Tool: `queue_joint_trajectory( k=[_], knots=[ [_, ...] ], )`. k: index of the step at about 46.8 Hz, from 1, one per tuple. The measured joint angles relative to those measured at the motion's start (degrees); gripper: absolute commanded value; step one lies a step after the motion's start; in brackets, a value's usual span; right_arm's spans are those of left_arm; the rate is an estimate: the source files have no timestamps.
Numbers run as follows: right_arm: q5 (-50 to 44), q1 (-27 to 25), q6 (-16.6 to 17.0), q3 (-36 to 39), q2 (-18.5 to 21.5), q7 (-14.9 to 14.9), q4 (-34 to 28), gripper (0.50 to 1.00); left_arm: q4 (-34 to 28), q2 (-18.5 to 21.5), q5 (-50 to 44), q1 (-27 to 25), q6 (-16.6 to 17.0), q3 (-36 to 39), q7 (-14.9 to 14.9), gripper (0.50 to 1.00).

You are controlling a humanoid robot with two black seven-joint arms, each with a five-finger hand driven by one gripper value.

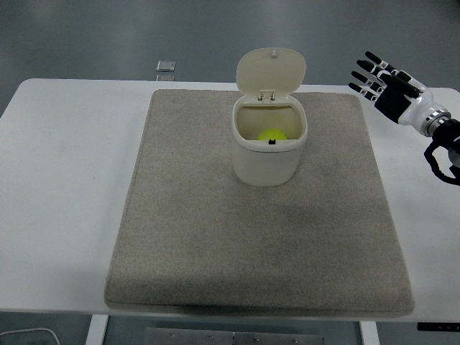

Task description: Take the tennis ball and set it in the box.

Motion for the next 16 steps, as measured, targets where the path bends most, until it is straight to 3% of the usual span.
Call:
queue_joint_trajectory(
  k=[16],
  knots=[
    [0.07, 0.07, -0.21, 0.00, -0.21, 1.91, -0.09, 0.911, 0.00, 0.00, 0.00, -0.02, 0.00, 0.01, -0.02, 0.992]
  ],
)
